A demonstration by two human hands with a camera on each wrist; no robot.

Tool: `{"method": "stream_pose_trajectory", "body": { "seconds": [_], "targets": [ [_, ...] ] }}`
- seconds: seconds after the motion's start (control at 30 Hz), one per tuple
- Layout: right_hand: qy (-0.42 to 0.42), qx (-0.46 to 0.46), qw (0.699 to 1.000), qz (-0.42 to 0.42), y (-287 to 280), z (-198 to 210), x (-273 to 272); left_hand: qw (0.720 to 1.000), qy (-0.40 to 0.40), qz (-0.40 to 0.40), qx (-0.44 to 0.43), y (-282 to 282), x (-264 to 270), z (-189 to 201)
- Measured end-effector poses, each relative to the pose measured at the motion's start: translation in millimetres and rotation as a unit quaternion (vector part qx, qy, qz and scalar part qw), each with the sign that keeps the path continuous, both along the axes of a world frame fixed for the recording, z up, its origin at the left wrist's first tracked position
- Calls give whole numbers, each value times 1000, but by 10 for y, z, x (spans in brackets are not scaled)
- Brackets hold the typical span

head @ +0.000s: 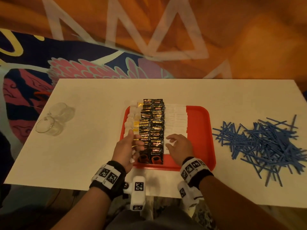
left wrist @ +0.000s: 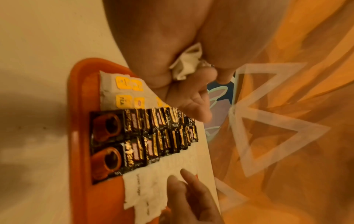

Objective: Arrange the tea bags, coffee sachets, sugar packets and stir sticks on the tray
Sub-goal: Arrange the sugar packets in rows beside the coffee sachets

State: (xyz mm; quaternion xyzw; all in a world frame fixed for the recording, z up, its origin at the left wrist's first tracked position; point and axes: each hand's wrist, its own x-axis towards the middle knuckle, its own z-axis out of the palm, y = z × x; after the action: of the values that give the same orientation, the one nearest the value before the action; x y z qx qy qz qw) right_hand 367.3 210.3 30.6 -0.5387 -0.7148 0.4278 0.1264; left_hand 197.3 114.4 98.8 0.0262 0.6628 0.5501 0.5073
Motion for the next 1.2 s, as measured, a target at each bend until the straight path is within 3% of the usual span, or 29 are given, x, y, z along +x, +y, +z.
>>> {"method": "stream_pose_trajectory", "body": {
  "seconds": [0.1, 0.27, 0.47, 0.63, 0.8, 0.97, 1.2],
  "targets": [
    [87, -49, 995, 3, -12, 344, -50, 999, 3, -5, 39, 152, 124, 53],
    [154, -109, 981, 52, -60, 779, -53, 994, -6, 1, 107, 454, 385, 168],
    [194, -154, 968, 33, 57, 994, 96, 988, -54, -53, 138, 685, 696, 349],
    [215, -135, 967, -18, 162, 1120, 293, 982, -106, -86, 133, 749, 764, 365],
    [254, -138, 953, -87, 279, 1110, 440, 976, -12, -169, 140, 673, 787, 344],
    [267, -153, 947, -91, 317, 1097, 486, 983, 45, -116, 137, 707, 856, 319],
    [309, -199, 923, -114, 425, 1149, 559, 980, 73, -125, 135, 720, 900, 295]
  ]
}}
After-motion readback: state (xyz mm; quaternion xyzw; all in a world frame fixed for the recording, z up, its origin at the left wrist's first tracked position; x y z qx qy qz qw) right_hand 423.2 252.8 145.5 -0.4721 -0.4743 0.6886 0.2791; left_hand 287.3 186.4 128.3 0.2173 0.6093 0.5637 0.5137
